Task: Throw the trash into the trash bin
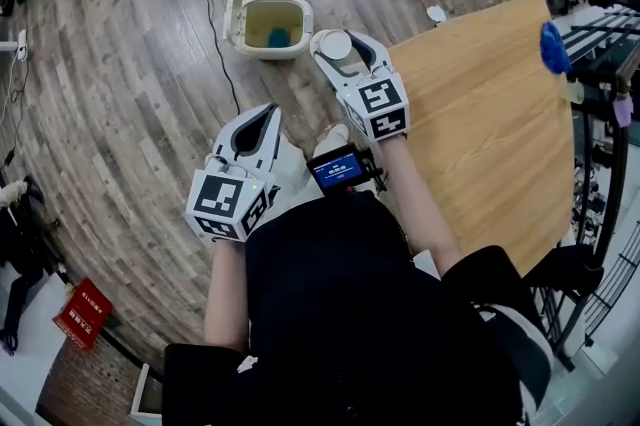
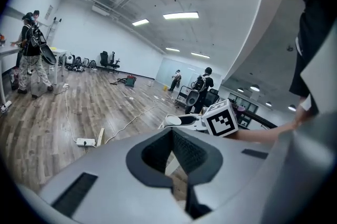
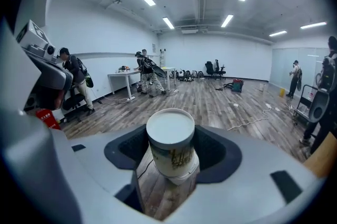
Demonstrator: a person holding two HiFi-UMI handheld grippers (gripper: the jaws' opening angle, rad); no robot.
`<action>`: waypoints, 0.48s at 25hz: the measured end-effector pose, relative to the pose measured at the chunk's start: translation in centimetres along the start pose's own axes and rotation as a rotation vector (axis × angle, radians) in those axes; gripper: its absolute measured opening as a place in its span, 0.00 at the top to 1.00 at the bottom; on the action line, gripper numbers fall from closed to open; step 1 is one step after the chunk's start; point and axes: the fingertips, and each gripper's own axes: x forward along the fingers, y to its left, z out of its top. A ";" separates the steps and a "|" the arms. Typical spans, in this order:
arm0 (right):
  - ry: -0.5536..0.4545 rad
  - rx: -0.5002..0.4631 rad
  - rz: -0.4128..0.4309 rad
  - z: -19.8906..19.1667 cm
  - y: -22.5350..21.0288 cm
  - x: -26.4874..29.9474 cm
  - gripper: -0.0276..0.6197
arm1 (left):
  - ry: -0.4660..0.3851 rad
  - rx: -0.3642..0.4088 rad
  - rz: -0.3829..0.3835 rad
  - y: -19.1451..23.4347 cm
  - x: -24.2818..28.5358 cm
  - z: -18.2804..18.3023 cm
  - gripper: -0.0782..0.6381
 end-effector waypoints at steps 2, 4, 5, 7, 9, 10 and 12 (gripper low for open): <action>-0.010 -0.005 0.004 1.1 0.4 1.7 0.55 | 0.006 0.027 0.020 2.1 0.1 0.9 0.90; 0.000 0.009 0.016 1.3 0.9 3.2 0.55 | 0.025 0.011 0.041 3.7 0.0 0.8 0.90; 0.014 0.020 0.028 0.8 1.4 3.6 0.55 | 0.037 -0.014 0.040 4.1 -0.3 0.1 0.90; 0.040 0.038 0.051 -0.4 2.2 4.7 0.55 | 0.071 -0.055 0.030 4.8 -0.5 -1.5 0.90; 0.061 0.052 0.072 -1.3 2.3 6.5 0.55 | 0.114 -0.065 0.042 6.1 0.2 -2.7 0.90; 0.075 0.055 0.082 -1.9 2.2 7.6 0.55 | 0.136 -0.075 0.058 7.0 0.8 -3.2 0.90; 0.100 0.050 0.103 -3.2 2.0 10.8 0.55 | 0.173 -0.118 0.090 9.1 1.9 -4.6 0.90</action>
